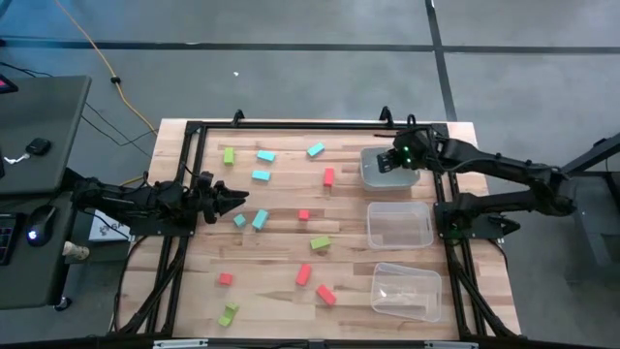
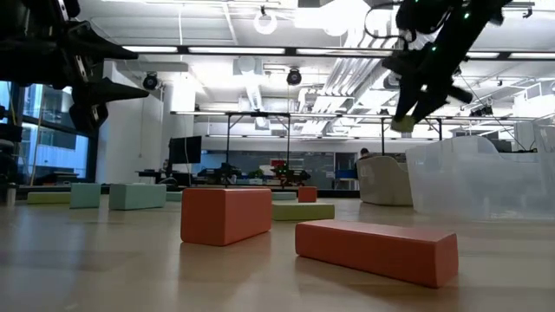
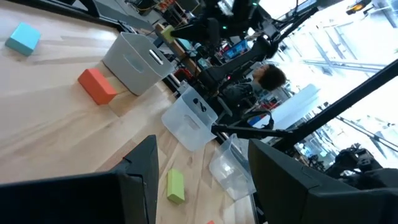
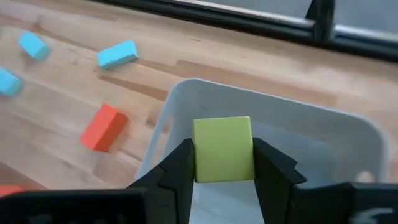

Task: Sort & place blocks by color
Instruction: Put the light green block into the gray bin, then put the light blue block into the top transparent bin

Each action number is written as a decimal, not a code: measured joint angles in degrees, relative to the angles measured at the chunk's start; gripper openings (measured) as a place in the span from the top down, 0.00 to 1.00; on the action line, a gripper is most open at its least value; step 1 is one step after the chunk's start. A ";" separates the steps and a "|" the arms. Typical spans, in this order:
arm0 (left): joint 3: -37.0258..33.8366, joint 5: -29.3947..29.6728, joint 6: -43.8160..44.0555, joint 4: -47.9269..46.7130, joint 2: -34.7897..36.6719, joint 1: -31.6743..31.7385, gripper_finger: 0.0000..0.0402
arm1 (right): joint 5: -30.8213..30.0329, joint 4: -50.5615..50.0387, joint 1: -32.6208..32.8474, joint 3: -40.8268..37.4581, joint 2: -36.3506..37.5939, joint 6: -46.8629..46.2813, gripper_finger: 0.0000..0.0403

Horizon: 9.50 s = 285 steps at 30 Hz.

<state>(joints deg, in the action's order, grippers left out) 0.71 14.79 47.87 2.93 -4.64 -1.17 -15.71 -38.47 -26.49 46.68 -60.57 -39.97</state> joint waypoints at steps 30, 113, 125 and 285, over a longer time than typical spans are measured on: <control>0.00 -0.02 -0.02 -0.12 -0.01 -0.01 0.57 | 11.88 3.39 -5.78 -0.16 -22.22 -5.42 0.72; 36.58 7.33 -46.63 -5.20 -24.25 0.02 0.48 | 17.22 30.50 -5.72 -0.13 4.13 -7.53 0.54; 54.30 8.00 -59.15 -31.83 -40.43 5.82 0.48 | 17.85 30.59 -5.72 -0.13 4.11 -7.64 0.54; 56.83 -14.96 -65.99 -42.46 -72.08 18.50 1.00 | 0.11 43.26 22.09 -0.02 1.51 -25.20 0.54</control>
<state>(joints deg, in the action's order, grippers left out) 57.54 -0.17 -18.12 -39.53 -76.72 17.33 -15.60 4.80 -4.40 46.65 -59.06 -65.18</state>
